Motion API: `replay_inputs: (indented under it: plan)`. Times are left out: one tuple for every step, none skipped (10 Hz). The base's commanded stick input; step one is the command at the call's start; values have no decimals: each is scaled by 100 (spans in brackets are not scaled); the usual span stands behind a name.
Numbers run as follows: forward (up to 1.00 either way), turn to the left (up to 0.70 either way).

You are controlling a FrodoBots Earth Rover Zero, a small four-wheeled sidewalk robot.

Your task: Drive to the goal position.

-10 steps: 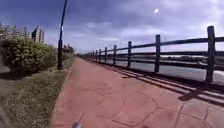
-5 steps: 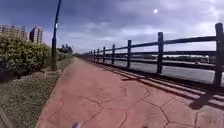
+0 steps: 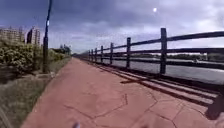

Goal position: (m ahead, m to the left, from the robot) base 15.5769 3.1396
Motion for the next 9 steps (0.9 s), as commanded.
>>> replay_inputs:
  plan:
    - [70, 35]
    - [70, 35]
    - [70, 29]
    - [70, 7]
    - [70, 0]
    - [70, 0]
    - [70, 0]
    - [70, 0]
    - [70, 0]
